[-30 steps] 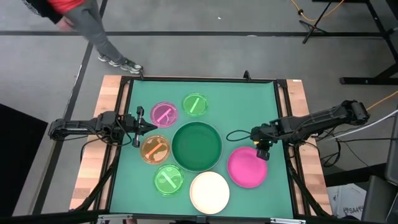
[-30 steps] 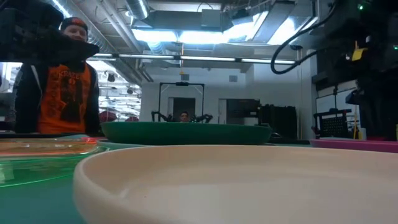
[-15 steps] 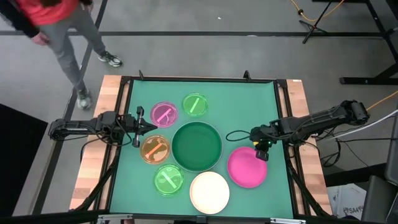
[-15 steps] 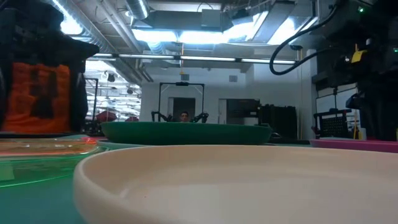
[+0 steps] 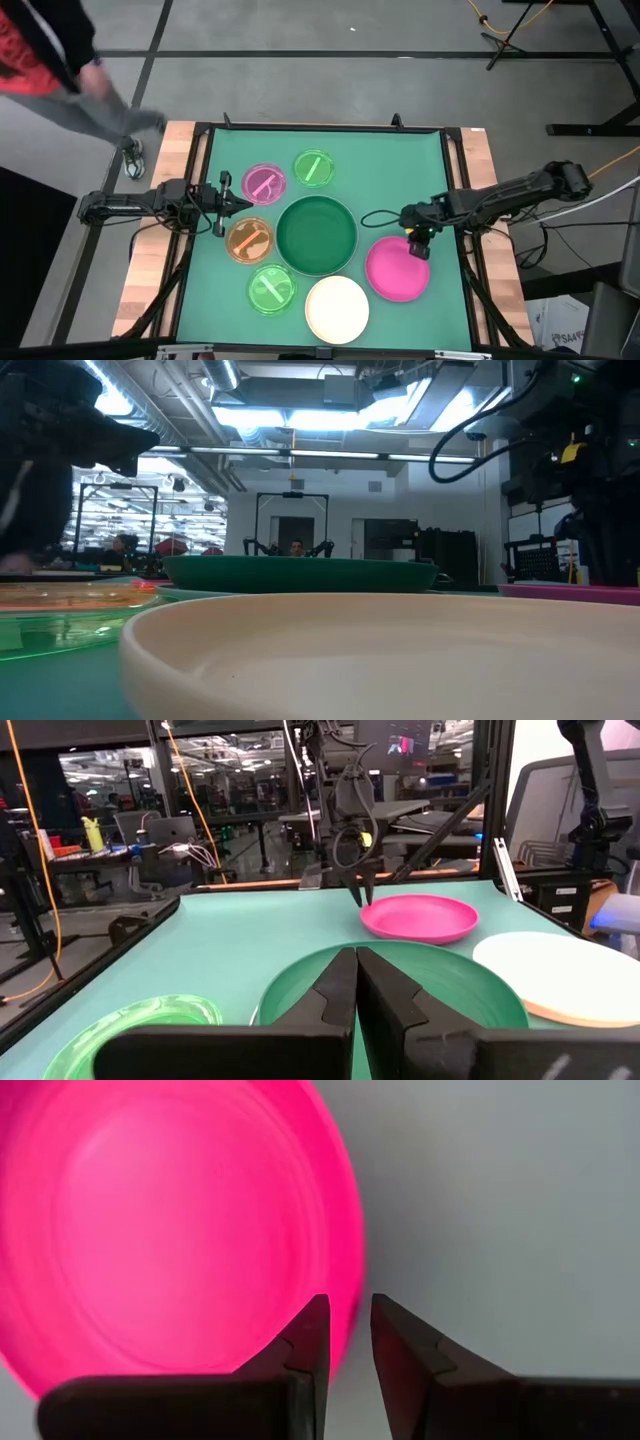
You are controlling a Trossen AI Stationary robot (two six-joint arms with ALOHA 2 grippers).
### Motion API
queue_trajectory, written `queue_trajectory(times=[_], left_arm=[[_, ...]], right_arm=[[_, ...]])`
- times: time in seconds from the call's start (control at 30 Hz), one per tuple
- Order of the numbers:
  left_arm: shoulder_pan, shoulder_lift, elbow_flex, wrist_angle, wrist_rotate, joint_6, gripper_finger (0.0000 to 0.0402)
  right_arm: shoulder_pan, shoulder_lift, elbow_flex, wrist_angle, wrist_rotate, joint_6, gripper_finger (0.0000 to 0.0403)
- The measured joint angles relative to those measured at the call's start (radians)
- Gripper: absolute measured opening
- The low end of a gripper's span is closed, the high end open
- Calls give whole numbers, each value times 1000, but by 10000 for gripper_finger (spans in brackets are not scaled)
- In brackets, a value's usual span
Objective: Stack plastic plates
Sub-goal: Stack the pink plate on top of the green plate
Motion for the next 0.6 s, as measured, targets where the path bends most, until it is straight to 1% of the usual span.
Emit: queue_trajectory(times=[0.6], left_arm=[[0,0,0,0,0,1,4]], right_arm=[[0,165,0,60,-20,-9,67]])
